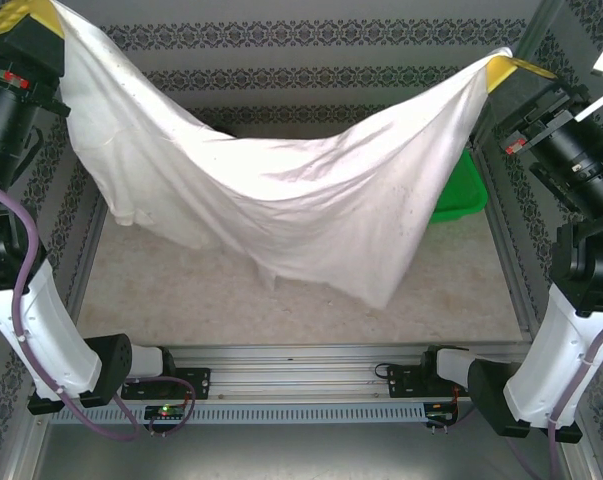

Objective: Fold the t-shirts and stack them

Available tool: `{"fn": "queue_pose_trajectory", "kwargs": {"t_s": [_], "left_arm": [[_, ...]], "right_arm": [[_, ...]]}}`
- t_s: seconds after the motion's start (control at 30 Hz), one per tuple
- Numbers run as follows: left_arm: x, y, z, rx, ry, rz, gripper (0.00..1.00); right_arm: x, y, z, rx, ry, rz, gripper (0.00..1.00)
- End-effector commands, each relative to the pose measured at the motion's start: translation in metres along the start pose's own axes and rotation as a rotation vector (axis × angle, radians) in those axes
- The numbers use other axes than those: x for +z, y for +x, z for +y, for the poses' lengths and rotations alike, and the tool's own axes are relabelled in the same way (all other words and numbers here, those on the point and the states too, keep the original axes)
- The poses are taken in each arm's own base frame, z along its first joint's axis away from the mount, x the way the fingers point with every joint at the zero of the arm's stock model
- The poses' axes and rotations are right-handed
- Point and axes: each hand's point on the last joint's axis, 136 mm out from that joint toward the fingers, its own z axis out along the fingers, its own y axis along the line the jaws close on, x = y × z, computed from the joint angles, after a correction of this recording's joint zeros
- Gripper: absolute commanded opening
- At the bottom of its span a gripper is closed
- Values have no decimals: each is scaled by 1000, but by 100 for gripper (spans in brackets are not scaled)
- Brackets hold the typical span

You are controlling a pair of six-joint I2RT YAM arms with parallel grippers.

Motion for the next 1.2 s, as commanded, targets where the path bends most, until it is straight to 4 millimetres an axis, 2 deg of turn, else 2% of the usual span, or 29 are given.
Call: {"fn": "queue_pose_trajectory", "kwargs": {"t_s": [0.0,0.07,0.17,0.27,0.37,0.43,0.47,0.53,0.63,0.73,0.83,0.93,1.17], "left_arm": [[4,-1,12,64,-51,-8,0],[15,12,25,68,-64,23,0],[41,52,53,35,-73,108,0],[61,105,87,2,-105,224,0],[68,172,124,-4,-158,375,0],[64,224,149,-13,-197,491,0],[60,244,158,-12,-211,535,0],[47,297,179,-16,-249,640,0],[21,368,204,-25,-299,763,0],[-8,432,228,-29,-358,871,0],[-30,477,243,-31,-393,933,0],[-42,506,257,-28,-430,974,0],[-43,545,278,-55,-452,1044,0]], "right_arm": [[4,10,-13,47,26,40,0],[11,22,-31,82,47,71,0],[26,47,-72,138,101,128,0],[43,87,-128,202,182,203,0],[53,142,-197,263,306,303,0],[57,189,-244,320,387,383,0],[58,209,-263,340,420,420,0],[64,257,-294,336,475,512,0],[72,325,-334,353,537,648,0],[77,382,-371,355,622,768,0],[87,413,-397,291,686,839,0],[100,429,-414,201,723,898,0],[117,450,-453,129,798,984,0]]}}
